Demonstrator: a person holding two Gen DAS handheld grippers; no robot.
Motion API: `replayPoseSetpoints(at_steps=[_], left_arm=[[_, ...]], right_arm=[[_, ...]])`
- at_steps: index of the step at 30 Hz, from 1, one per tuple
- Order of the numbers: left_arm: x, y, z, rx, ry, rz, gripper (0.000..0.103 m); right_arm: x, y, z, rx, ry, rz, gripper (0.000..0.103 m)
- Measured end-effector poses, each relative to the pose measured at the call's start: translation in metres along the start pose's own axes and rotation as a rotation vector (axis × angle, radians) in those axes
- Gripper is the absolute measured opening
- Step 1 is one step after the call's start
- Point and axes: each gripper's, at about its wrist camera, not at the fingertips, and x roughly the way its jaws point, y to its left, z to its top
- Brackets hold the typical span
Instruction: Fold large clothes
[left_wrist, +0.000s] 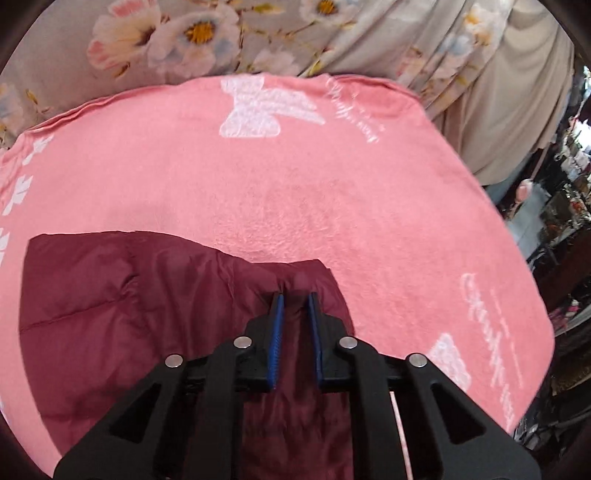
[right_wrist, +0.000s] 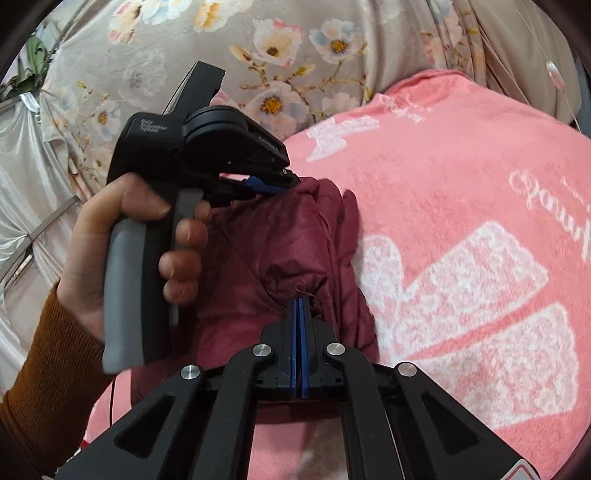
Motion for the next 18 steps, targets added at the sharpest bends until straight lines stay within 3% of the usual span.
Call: replayPoseSetpoints(at_steps=[10, 18], left_arm=[[0.051, -0.005, -0.006, 0.044, 0.032, 0.089, 0.003], [0.078, -0.004, -0.010, 0.060, 0.019, 0.141, 0.000]], right_arm=[[0.031, -0.016, -0.016, 0.024, 0.098, -0.026, 0.001], [0.045, -0.014, -0.027, -0.032, 0.104, -0.069, 0.000]])
